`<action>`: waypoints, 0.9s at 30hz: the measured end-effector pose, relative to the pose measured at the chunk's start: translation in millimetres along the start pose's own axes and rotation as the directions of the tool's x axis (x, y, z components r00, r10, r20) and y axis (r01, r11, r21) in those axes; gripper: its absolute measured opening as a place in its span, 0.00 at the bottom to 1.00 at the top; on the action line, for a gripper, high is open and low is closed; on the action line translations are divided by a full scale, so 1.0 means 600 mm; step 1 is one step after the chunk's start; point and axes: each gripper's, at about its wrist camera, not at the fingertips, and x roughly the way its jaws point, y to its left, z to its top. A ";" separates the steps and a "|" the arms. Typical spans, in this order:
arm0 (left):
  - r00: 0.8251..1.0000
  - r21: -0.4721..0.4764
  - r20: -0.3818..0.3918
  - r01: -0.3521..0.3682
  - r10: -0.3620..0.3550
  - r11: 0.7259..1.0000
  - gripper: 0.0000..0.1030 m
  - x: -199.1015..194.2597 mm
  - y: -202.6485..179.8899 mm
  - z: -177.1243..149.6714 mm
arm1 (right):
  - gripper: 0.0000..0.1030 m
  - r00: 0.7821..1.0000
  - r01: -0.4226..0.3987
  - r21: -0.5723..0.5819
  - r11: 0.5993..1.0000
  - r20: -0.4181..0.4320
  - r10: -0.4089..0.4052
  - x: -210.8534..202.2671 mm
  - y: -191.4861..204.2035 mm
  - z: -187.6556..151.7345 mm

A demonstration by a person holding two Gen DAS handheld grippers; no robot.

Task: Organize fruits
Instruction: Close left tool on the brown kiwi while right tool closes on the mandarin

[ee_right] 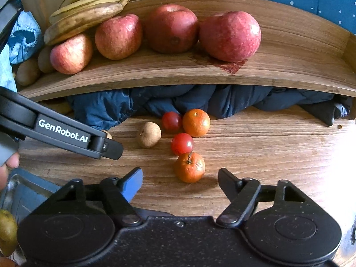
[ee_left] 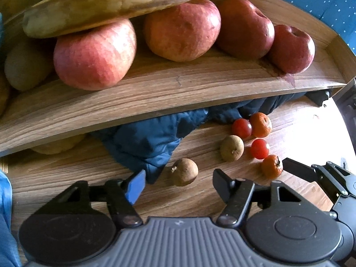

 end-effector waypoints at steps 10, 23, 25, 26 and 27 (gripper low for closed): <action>1.000 -0.006 0.004 -0.012 0.012 1.000 0.56 -0.003 0.013 -0.002 | 0.56 1.000 0.023 -0.005 1.000 0.007 -0.023 0.004 0.000 0.006; 1.000 -0.005 -0.002 0.013 -0.013 1.000 0.50 -0.016 -0.004 -0.007 | 0.48 0.999 0.035 0.000 0.999 0.007 -0.035 0.004 0.001 0.007; 1.000 0.002 -0.005 0.015 -0.015 1.000 0.50 -0.013 -0.008 -0.007 | 0.47 0.999 0.032 -0.001 0.999 0.006 -0.032 0.003 0.002 0.007; 1.000 0.005 -0.005 0.014 -0.014 1.000 0.50 -0.011 -0.009 -0.006 | 0.47 0.999 0.032 -0.002 0.999 0.005 -0.032 0.004 0.003 0.007; 1.000 0.007 -0.005 0.012 -0.012 1.000 0.49 -0.010 -0.009 -0.005 | 0.47 1.000 0.031 -0.003 1.000 0.005 -0.031 0.003 0.004 0.007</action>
